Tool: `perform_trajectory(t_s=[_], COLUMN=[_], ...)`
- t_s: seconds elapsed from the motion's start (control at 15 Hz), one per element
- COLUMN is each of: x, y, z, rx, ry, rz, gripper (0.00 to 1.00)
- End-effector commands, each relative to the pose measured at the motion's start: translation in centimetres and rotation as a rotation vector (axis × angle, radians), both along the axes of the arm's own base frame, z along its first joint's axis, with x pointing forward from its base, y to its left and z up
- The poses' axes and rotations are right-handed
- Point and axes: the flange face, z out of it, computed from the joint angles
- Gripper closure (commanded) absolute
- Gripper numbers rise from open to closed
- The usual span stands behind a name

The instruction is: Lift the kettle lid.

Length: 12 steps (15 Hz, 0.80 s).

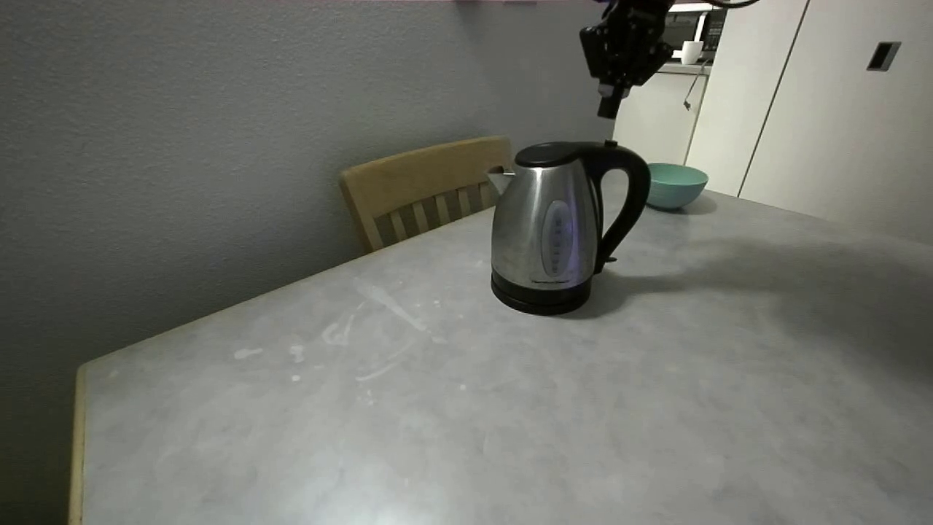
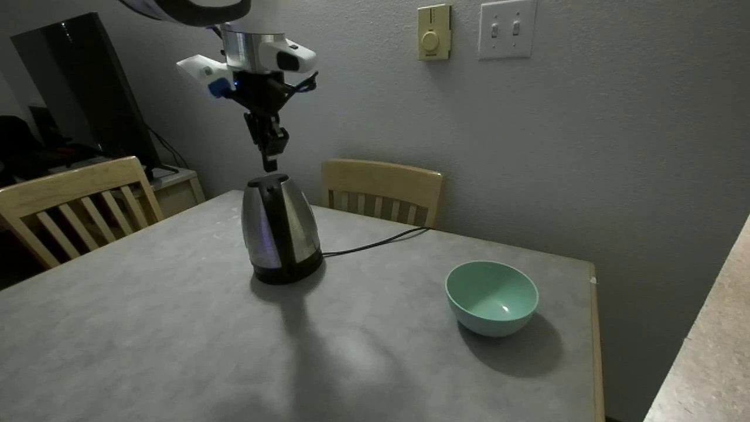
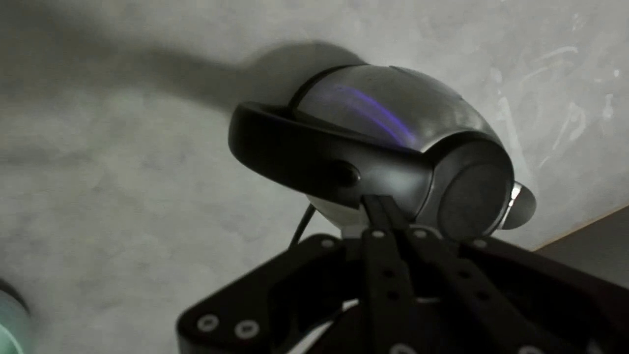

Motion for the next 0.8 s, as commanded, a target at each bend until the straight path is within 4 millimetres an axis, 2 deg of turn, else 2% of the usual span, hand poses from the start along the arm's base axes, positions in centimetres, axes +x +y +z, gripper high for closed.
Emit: perform_trajectory(t_s=[0.0,0.2,0.4,0.53,0.6,0.73], x=[-0.7,-0.1,2.6,3.8,4.1,4.7], y=[0.1,0.4,1.4,1.9,1.9,2.3], z=[0.5,-0.5,-4.6,-6.3,-5.3,-5.4], rx=[-0.05,-0.033,-0.021,-0.031,-0.032,-0.031], ry=[0.128,0.199,0.261,0.297,0.305,0.326], rz=[-0.11,-0.128,-0.075,-0.057,-0.047,-0.028], gripper=[1.0,1.0,1.0,1.0,1.0,1.0])
